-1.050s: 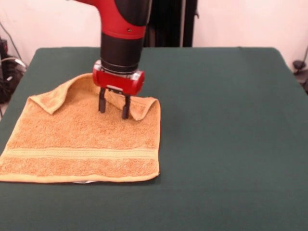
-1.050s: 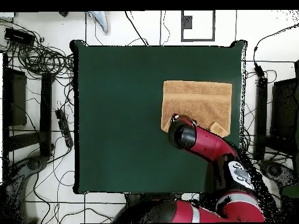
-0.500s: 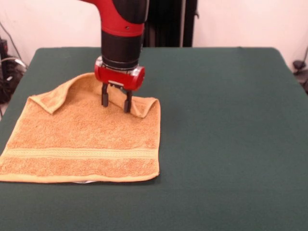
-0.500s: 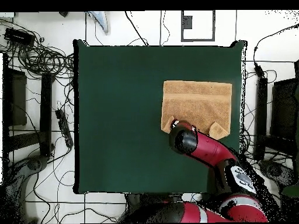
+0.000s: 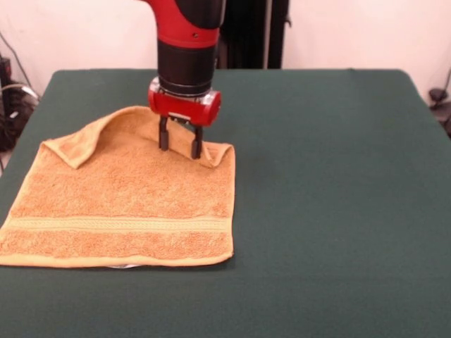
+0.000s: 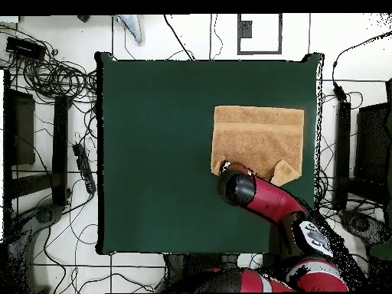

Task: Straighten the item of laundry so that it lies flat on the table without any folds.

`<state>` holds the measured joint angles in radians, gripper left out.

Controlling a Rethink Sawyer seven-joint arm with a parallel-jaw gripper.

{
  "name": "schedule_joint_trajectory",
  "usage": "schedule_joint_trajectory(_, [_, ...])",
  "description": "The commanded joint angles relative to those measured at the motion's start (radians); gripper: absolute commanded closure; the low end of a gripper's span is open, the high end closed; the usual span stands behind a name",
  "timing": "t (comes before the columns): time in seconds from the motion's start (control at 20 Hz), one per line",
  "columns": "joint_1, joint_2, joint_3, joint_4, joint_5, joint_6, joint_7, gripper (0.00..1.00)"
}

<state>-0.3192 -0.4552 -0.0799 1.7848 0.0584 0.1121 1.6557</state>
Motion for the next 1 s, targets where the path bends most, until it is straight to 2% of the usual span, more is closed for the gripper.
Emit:
schedule_joint_trajectory(0.05, [0.055,0.036,0.139,0.106,0.096,0.087,0.260,0.00])
schedule_joint_trajectory(0.25, [0.111,0.021,0.084,0.116,0.144,0.131,0.295,0.00])
schedule_joint_trajectory(0.5, [0.099,0.002,0.100,0.164,0.170,0.133,0.277,0.00])
schedule_joint_trajectory(0.7, [0.119,-0.015,0.073,0.181,0.192,0.159,0.275,0.00])
schedule_joint_trajectory(1.0, [0.105,-0.016,0.070,0.205,0.182,0.154,0.239,0.00])
